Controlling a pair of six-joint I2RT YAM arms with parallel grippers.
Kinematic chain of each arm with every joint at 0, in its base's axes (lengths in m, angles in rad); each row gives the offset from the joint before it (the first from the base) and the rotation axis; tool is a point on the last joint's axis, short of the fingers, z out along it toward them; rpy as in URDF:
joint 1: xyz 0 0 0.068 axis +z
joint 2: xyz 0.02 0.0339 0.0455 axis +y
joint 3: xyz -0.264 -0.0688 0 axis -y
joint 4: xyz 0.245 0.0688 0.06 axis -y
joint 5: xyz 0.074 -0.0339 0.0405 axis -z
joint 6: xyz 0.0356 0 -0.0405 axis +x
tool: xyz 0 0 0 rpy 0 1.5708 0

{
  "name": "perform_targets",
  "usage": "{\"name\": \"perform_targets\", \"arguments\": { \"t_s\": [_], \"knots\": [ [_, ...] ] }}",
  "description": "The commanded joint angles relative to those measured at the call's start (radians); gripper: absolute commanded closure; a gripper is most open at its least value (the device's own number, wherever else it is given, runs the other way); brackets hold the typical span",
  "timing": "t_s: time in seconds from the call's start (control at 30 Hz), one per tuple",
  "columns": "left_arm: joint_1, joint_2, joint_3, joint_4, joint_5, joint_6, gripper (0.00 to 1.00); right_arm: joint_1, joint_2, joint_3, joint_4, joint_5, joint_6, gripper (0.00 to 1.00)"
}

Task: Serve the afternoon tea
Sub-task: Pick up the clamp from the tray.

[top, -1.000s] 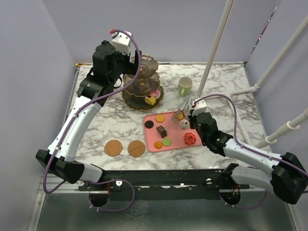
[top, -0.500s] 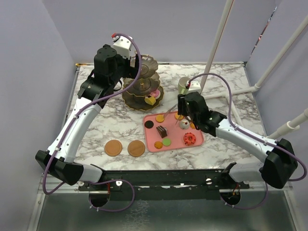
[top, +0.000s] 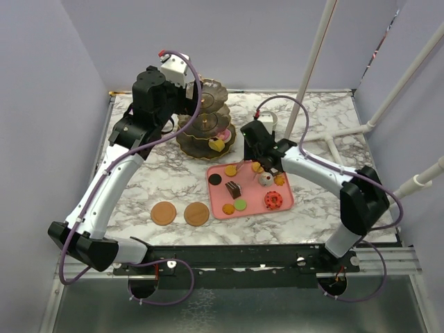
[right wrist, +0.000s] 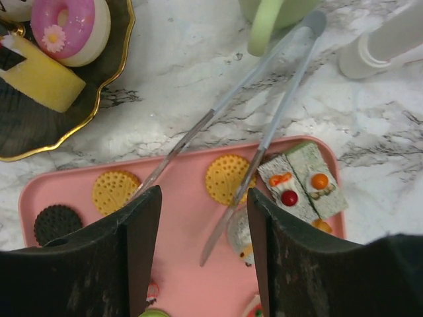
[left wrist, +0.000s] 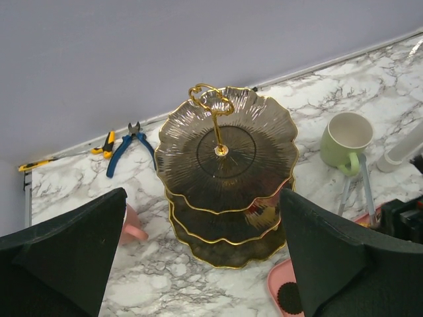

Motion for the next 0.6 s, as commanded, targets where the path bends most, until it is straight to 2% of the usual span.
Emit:
{"name": "perform_targets", "arguments": {
  "t_s": [0.0,0.13,0.57],
  "knots": [
    [0.005,-0.036,-0.015,0.006,0.016,0.021,0.01,-0.016,0.134,0.118,-0.062,-0.006,0.075,0.44],
    [0.005,-0.047,-0.023,0.006,0.011,0.036,0.01,-0.051,0.235,0.204,-0.102,-0.018,0.117,0.51],
    [0.005,-0.045,-0.028,0.008,0.012,0.06,0.01,-0.097,0.428,0.304,-0.101,-0.019,0.134,0.56]
  ]
}}
